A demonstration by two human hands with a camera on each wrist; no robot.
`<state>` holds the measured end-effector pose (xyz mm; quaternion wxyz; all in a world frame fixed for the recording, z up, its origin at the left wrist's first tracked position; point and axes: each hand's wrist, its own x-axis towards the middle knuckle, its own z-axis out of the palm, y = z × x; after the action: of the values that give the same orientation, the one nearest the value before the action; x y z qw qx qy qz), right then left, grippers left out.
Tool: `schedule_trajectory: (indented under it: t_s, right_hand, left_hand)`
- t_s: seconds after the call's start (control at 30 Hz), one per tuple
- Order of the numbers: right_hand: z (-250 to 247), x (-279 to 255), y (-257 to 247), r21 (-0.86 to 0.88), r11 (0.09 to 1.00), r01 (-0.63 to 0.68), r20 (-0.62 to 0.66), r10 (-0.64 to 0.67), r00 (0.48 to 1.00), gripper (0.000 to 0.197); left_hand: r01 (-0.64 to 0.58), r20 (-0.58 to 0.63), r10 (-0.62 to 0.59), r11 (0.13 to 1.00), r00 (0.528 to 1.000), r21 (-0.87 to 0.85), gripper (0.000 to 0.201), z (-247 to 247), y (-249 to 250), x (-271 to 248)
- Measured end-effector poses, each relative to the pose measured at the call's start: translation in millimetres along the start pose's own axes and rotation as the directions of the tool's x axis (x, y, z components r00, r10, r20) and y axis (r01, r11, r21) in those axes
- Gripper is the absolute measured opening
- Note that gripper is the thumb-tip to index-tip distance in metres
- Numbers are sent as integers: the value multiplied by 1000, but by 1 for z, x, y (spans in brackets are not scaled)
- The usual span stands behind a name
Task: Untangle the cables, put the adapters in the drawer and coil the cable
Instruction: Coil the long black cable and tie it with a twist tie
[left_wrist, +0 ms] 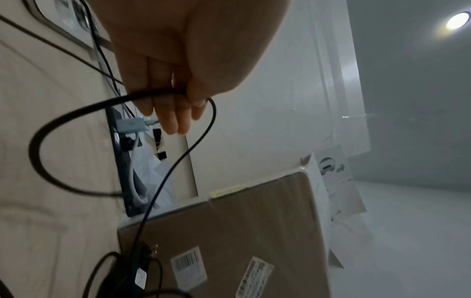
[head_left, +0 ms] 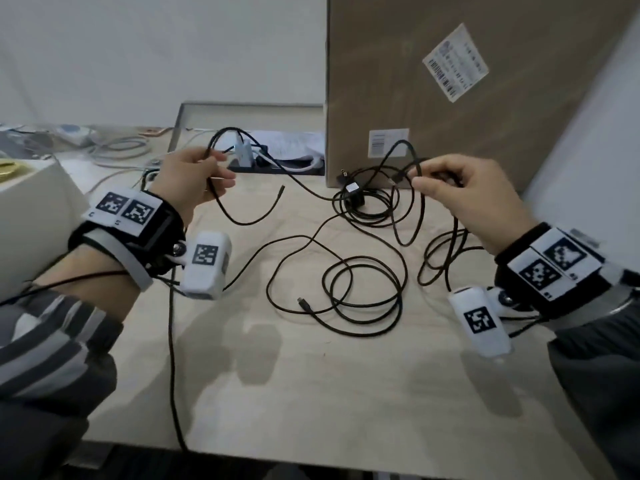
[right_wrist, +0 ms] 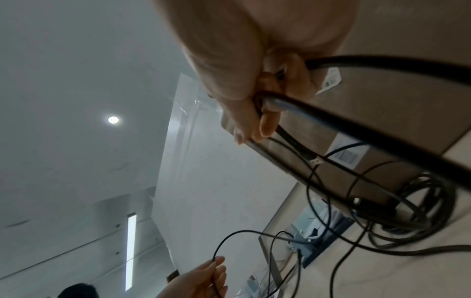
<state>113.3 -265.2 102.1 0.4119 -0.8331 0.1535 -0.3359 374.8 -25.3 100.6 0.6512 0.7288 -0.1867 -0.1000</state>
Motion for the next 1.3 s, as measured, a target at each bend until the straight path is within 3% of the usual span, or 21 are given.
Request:
schedule_trajectory:
  t_s: [0.17,0.3,0.43,0.53,0.6,0.63,0.7,0.77,0.83,0.9,0.97,1.03,1.1,1.13,1.2,1.3]
  right_hand:
    - [-37,-21,2,29,999,-17,-254,24,967,17]
    - [-76,-31,-17,92,994,54,-489,-2,872,25]
    - [-107,-38,-47,133,981,142,-555,-45,831,28]
    - [-118,-45,-63,169,978,123,-467,-30,884,33]
    - [-117,-50,-68,180,979,91,-393,-13,920,35]
    - [-115,-53,-70,194,978,81,-361,-6,933,36]
    - [-110,-58,-74,224,973,59,-298,11,954,37]
    - [-104,-63,-79,218,976,22,-230,30,973,39]
    - [-98,-68,-87,229,973,-18,-148,54,988,44]
    - [-89,-72,-96,295,954,-58,-46,74,996,49]
    - [-80,-75,-106,366,924,-106,77,83,994,55]
    - [-71,-78,-116,432,887,-161,187,86,979,59]
    - [-62,-78,-125,476,856,-202,242,93,966,61]
    - [-59,-77,-127,475,854,-214,251,101,963,61]
    - [-60,-75,-127,436,872,-221,266,110,958,62]
    - [-77,-79,-110,250,948,-198,279,125,952,64]
  left_hand:
    - [77,-178,-100,988,979,-133,31,-27,0,4]
    - [100,-328,-157,978,932,-185,33,-38,7,1]
    - [142,-257,-175,980,950,-143,26,-30,14,-15]
    - [257,-196,-258,966,946,-28,22,-15,16,-33]
    - [288,-159,-262,943,952,169,13,-4,14,-44]
    - [267,-149,-232,919,961,290,22,2,14,-49]
    - [173,-99,-143,865,985,470,49,18,26,-70]
    - [26,6,-32,882,999,470,51,40,44,-96]
    - [-150,169,89,906,982,396,47,64,68,-126]
    - [-270,371,141,907,918,322,58,86,84,-151]
    - [-327,582,115,904,805,274,77,108,91,-171]
    - [-348,714,93,912,694,219,86,133,88,-186]
    - [-419,765,128,887,631,197,74,157,84,-198]
    - [-435,775,146,882,615,179,57,167,83,-203]
    - [-346,741,158,932,652,106,18,176,83,-209]
    - [-189,560,168,982,811,-20,24,169,81,-201]
